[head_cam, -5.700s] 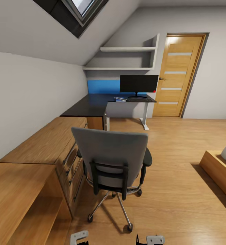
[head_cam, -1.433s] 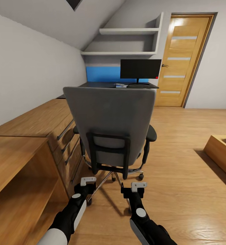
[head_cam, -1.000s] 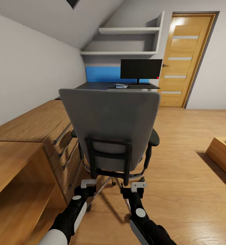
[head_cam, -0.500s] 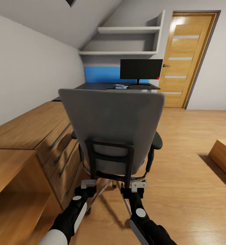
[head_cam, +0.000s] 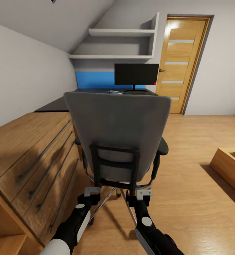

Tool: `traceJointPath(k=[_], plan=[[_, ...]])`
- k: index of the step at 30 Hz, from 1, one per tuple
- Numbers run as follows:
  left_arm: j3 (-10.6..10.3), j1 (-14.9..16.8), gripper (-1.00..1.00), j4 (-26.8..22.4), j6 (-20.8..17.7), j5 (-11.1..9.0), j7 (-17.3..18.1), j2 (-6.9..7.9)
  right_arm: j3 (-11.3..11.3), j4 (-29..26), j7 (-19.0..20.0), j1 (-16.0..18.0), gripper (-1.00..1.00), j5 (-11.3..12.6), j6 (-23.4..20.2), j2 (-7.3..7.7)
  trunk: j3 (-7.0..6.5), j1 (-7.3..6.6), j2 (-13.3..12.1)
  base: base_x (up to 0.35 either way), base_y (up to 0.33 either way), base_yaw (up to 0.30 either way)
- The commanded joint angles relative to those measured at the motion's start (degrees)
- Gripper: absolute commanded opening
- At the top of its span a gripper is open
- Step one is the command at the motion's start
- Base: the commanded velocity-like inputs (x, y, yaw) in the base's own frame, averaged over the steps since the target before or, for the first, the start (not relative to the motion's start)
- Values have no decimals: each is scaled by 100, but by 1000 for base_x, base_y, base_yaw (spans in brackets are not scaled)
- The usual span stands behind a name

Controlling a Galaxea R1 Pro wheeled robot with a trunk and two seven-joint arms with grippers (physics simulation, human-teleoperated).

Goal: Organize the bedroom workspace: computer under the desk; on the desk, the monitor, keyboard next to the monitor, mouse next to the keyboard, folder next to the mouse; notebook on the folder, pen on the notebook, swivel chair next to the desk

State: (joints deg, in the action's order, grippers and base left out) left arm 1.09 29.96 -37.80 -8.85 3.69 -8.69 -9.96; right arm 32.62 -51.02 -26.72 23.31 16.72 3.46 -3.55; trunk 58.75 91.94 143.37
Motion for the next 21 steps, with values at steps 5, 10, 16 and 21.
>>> traceJointPath(k=[5,10,16,21], plan=[[15,1,100,-17,-37,53,-7,-4,11,4,-52,7,100,60,40,10,-24,2,2,320,-108,-147],[10,1,100,-17,-44,53,-2,-4,10,3,-53,7,100,60,40,12,-53,2,2,308,-170,-152],[-32,1,100,-17,-42,53,-2,-4,9,4,-59,7,100,60,40,12,-71,2,2,213,-222,-81],[-36,1,100,-17,-38,58,-1,-4,11,4,-61,7,100,60,40,12,-72,2,2,29,-256,-7]])
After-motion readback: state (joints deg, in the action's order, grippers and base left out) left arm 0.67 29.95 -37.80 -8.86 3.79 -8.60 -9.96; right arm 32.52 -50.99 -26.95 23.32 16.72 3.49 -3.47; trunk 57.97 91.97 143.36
